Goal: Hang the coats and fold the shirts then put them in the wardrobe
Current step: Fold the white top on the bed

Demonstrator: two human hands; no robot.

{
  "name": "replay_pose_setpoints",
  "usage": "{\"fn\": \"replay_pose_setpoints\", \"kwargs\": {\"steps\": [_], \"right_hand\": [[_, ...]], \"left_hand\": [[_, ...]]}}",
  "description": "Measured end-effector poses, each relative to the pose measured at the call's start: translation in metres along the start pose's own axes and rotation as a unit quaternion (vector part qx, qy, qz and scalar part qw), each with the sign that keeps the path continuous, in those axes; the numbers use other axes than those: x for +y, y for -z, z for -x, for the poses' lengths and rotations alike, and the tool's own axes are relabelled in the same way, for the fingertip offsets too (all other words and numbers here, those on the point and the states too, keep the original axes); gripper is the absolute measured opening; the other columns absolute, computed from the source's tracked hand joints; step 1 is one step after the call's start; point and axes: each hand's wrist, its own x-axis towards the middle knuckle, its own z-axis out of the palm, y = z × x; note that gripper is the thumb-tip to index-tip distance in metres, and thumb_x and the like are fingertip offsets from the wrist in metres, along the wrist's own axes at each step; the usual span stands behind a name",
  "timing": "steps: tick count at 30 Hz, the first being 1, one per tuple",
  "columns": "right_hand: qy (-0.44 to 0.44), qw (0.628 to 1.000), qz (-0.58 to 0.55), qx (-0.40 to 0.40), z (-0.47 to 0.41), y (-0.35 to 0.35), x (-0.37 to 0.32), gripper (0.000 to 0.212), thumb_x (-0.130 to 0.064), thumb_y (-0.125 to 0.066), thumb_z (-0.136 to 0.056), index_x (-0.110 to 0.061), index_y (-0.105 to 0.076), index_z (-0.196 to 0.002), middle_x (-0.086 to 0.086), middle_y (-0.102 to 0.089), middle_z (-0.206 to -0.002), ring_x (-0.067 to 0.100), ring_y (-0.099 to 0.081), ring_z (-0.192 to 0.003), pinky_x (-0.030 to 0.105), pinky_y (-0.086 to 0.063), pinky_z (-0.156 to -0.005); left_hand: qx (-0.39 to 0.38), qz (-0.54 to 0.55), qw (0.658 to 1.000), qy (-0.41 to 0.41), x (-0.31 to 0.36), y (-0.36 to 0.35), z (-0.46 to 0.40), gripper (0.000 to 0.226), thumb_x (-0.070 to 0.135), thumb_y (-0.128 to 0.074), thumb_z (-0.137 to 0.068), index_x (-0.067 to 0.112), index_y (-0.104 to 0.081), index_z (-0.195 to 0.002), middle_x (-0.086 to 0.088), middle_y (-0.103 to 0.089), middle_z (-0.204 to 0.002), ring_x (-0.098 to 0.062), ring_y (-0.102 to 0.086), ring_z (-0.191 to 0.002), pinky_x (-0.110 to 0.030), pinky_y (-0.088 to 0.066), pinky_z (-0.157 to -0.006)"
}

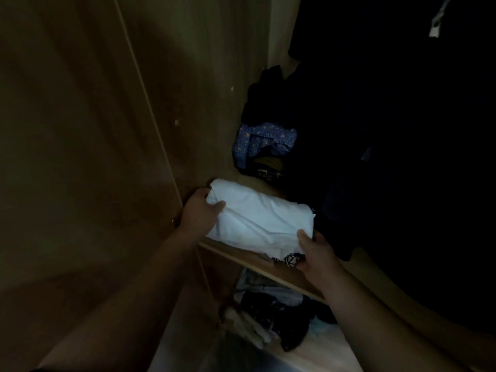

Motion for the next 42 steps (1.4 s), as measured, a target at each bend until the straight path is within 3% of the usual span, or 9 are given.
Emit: {"fn": "replay_pose_setpoints", "kwargs": {"steps": [8,11,17,19,22,24,26,38,42], "right_hand": [[0.000,1.000,0.001,-0.003,-0.023,-0.005,0.014,0.034,-0.029,-0.057,-0.099,-0.026,-0.050,-0.132,0.006,-0.065,-0.117,0.023,-0.066,-0.100,0.039,-0.057,-0.077],[0.018,1.000,-0.002,0.013,-0.030,-0.013,0.022,0.035,-0.028,-0.059,-0.098,-0.023,-0.052,-0.132,0.009,-0.066,-0.119,0.027,-0.067,-0.102,0.050,-0.055,-0.090],[0.120,0.975,0.178,0.061,-0.029,-0.013,0.017,0.058,-0.031,-0.068,-0.089,-0.013,-0.046,-0.140,0.010,-0.061,-0.128,0.026,-0.062,-0.111,0.048,-0.052,-0.098],[0.263,0.915,0.291,0.098,-0.017,-0.016,0.013,0.059,-0.029,-0.064,-0.085,-0.011,-0.047,-0.138,0.009,-0.056,-0.132,0.024,-0.054,-0.122,0.045,-0.046,-0.104],[0.445,0.746,0.483,0.110,0.000,-0.027,0.006,0.053,-0.019,-0.052,-0.088,-0.012,-0.044,-0.141,0.008,-0.044,-0.143,0.024,-0.038,-0.134,0.039,-0.032,-0.114],[0.481,0.631,0.605,0.069,-0.008,-0.036,0.002,0.051,-0.026,-0.046,-0.093,-0.017,-0.044,-0.144,0.010,-0.042,-0.148,0.029,-0.034,-0.140,0.046,-0.028,-0.117],[0.427,0.579,0.690,0.074,-0.029,-0.036,0.008,0.055,-0.041,-0.040,-0.097,-0.021,-0.040,-0.148,0.012,-0.037,-0.154,0.033,-0.030,-0.143,0.050,-0.024,-0.118],[0.302,0.633,0.708,0.076,-0.050,-0.021,0.031,0.066,-0.053,-0.020,-0.101,-0.023,-0.005,-0.159,0.009,-0.007,-0.165,0.030,-0.007,-0.151,0.040,-0.003,-0.119],[0.289,0.648,0.703,0.048,-0.037,-0.020,0.021,0.074,-0.060,-0.008,-0.094,-0.024,-0.012,-0.158,0.007,-0.009,-0.165,0.029,-0.007,-0.151,0.045,-0.009,-0.122]], "left_hand": [[0.135,-0.201,0.936,-0.256,0.006,-0.028,0.009,0.059,-0.003,-0.056,-0.081,0.003,-0.049,-0.139,-0.023,-0.047,-0.142,-0.037,-0.043,-0.132,-0.042,-0.032,-0.114],[0.025,-0.206,0.913,-0.351,0.013,-0.040,0.000,0.047,0.018,-0.046,-0.089,0.012,-0.056,-0.135,-0.012,-0.054,-0.138,-0.028,-0.043,-0.134,-0.039,-0.025,-0.117],[-0.085,-0.384,0.867,-0.305,-0.039,-0.066,-0.017,0.057,0.054,-0.017,-0.099,0.037,-0.026,-0.153,-0.002,-0.025,-0.161,-0.025,-0.018,-0.150,-0.055,-0.008,-0.119],[-0.078,-0.392,0.861,-0.315,-0.047,-0.068,-0.020,0.056,0.053,-0.021,-0.100,0.037,-0.025,-0.153,-0.001,-0.024,-0.162,-0.024,-0.017,-0.150,-0.056,-0.011,-0.119],[-0.069,-0.380,0.864,-0.323,-0.049,-0.071,-0.024,0.057,0.055,-0.023,-0.098,0.038,-0.026,-0.153,0.000,-0.027,-0.161,-0.023,-0.019,-0.150,-0.055,-0.012,-0.119],[-0.078,-0.372,0.868,-0.320,-0.048,-0.070,-0.026,0.060,0.059,-0.022,-0.096,0.039,-0.023,-0.153,0.001,-0.025,-0.161,-0.023,-0.017,-0.150,-0.056,-0.012,-0.119],[-0.082,-0.371,0.867,-0.323,-0.049,-0.070,-0.029,0.065,0.065,-0.019,-0.094,0.040,-0.018,-0.154,0.001,-0.019,-0.163,-0.023,-0.010,-0.151,-0.057,-0.008,-0.119],[-0.068,-0.358,0.868,-0.337,-0.048,-0.088,-0.038,0.067,0.066,-0.027,-0.092,0.039,-0.024,-0.153,0.000,-0.021,-0.163,-0.024,-0.014,-0.151,-0.059,-0.007,-0.118],[-0.144,-0.370,0.871,-0.288,-0.037,-0.079,-0.033,0.070,0.070,-0.012,-0.091,0.044,0.001,-0.154,0.007,0.010,-0.165,-0.018,0.014,-0.150,-0.051,0.013,-0.118]]}}
